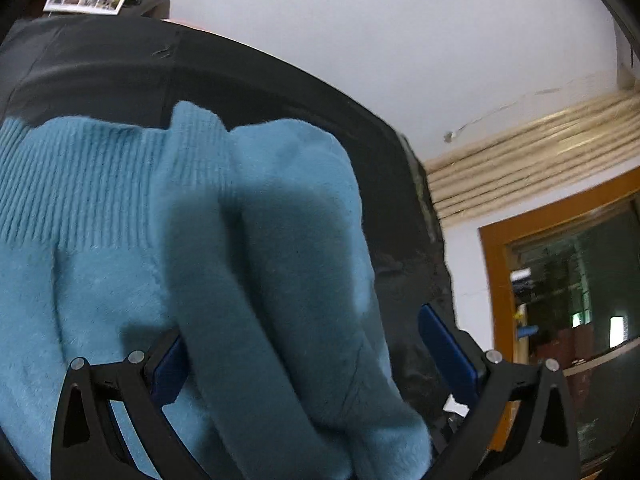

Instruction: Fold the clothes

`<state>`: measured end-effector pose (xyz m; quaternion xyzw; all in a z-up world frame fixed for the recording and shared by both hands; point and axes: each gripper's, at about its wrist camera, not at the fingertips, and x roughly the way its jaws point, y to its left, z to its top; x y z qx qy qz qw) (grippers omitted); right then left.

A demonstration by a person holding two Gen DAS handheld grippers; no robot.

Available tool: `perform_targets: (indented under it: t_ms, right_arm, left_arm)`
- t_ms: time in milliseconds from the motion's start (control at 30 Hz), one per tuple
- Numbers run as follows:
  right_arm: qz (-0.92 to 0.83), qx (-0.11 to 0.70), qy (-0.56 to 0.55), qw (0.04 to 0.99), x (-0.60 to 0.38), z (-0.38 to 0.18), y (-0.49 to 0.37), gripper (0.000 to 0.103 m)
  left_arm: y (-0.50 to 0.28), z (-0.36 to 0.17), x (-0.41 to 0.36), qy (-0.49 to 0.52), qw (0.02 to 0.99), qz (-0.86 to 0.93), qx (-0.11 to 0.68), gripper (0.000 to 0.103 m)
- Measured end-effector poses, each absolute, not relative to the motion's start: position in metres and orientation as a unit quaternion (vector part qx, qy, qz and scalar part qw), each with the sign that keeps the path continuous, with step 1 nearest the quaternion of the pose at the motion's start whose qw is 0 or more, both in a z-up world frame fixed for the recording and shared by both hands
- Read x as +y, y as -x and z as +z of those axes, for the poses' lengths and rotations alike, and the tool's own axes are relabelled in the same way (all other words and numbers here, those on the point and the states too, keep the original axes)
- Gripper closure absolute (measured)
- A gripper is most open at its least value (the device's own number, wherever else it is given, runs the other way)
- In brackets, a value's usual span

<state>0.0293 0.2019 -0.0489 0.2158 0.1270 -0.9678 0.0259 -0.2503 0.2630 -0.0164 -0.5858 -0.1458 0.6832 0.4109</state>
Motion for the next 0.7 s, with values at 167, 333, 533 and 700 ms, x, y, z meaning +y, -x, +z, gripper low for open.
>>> perform_targets:
  t_ms: [167, 333, 533, 700]
  right_arm:
    - [-0.970, 0.123, -0.207, 0.024, 0.211, -0.042, -0.025, 0.085]
    - [-0.972, 0.125, -0.199, 0.014, 0.205, -0.035, -0.022, 0.085]
    - [-0.977, 0.129, -0.168, 0.032, 0.177, -0.010, -0.022, 0.085]
    - [-0.972, 0.158, -0.153, 0.083, 0.130, -0.004, -0.018, 0.085]
  left_arm:
    - [0.254, -0.016, 0.276, 0.597, 0.403, 0.686, -0.108, 0.048]
    - [0.252, 0.004, 0.269, 0.566, 0.413, 0.707, -0.096, 0.064]
    - [0.248, 0.042, 0.219, 0.505, 0.415, 0.749, -0.109, 0.065]
    - [0.245, 0.056, 0.147, 0.467, 0.383, 0.789, -0.114, 0.065]
